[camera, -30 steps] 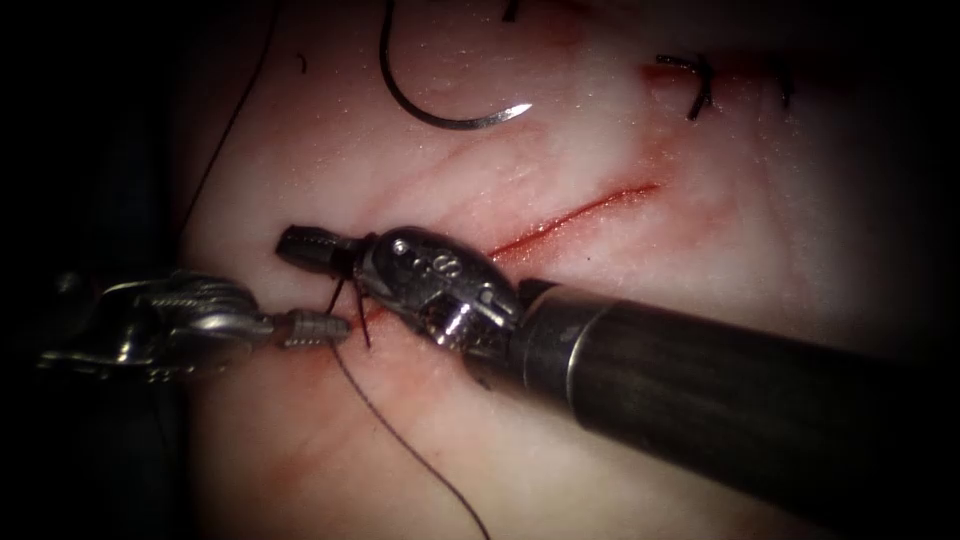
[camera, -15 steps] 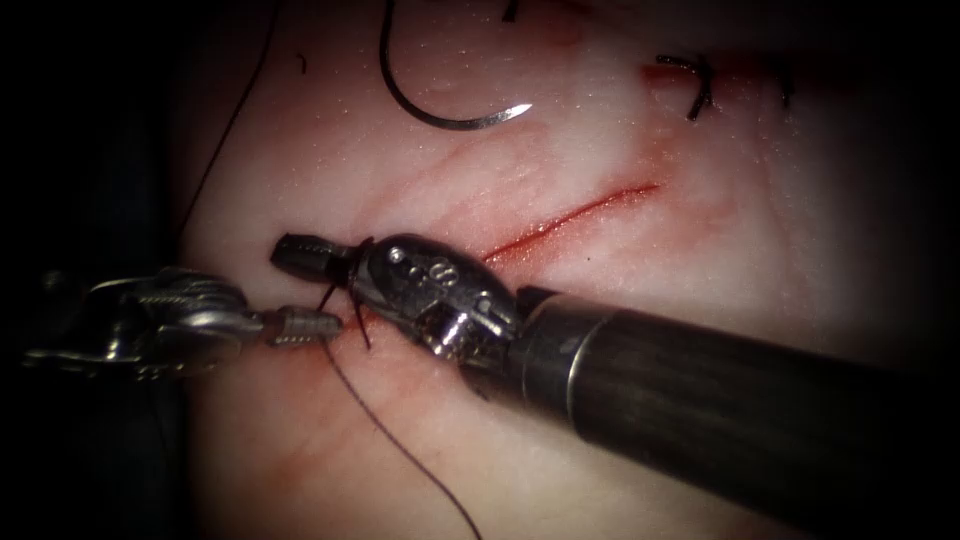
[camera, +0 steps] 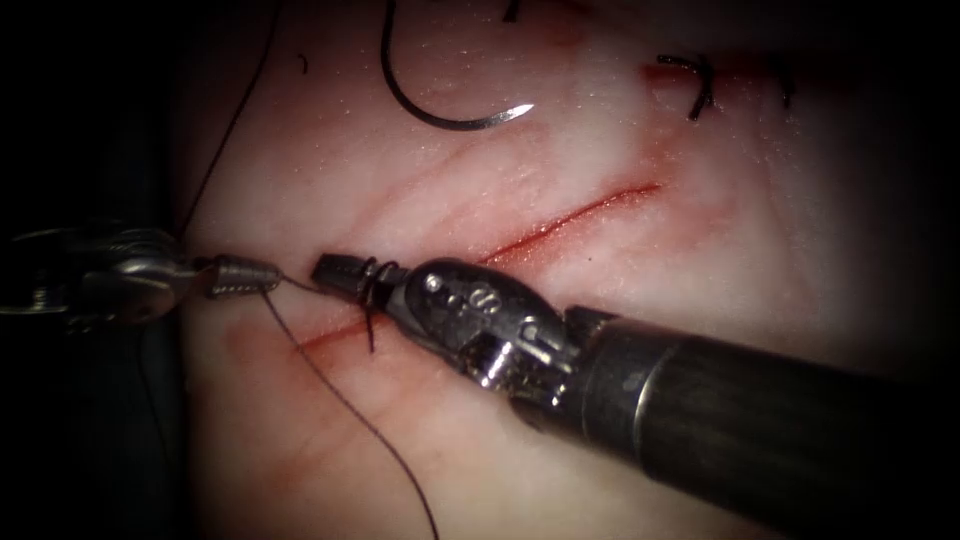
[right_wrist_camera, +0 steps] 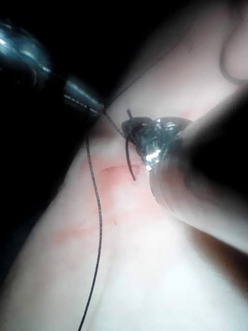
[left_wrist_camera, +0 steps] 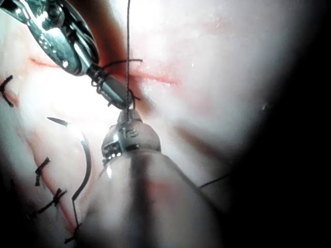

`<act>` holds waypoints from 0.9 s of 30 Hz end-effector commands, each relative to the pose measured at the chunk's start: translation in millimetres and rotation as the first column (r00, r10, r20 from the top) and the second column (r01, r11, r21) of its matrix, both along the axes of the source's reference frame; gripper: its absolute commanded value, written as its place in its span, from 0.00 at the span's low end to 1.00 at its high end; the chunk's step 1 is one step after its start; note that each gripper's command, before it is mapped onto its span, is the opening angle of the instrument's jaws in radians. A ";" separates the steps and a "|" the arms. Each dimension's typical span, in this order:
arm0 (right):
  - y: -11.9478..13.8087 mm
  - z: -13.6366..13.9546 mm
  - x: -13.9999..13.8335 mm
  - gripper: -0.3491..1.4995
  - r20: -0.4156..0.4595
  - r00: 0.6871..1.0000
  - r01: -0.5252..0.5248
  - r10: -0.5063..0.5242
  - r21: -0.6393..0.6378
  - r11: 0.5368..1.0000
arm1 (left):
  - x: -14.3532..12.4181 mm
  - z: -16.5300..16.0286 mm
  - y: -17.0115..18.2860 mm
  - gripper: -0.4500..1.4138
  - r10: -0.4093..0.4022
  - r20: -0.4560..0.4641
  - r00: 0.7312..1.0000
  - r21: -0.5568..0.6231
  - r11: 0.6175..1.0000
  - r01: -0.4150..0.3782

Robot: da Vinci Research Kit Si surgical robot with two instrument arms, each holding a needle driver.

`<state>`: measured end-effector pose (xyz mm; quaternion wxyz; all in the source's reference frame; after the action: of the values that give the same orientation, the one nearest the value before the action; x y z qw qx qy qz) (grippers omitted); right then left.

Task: Wound Closure
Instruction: Tie the knot by moving the left arm up and the right arm down.

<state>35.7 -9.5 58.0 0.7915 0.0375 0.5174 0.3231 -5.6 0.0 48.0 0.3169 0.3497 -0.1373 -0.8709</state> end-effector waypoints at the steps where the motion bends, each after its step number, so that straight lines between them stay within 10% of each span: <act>1: 0.2 0.5 0.4 0.00 -0.003 1.000 0.002 -0.002 -0.004 1.000 | -0.6 0.5 0.7 0.05 -0.003 0.000 1.000 -0.002 1.000 0.003; 27: -4.8 2.0 -2.4 0.00 0.037 0.989 0.144 -0.141 -0.107 0.984 | 0.6 0.4 4.5 0.05 -0.041 -0.013 0.999 0.037 0.998 0.041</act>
<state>32.6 -14.7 59.6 0.8217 0.0252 0.5185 0.2352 -4.4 4.2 48.0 0.2916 0.3469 -0.1240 -0.8828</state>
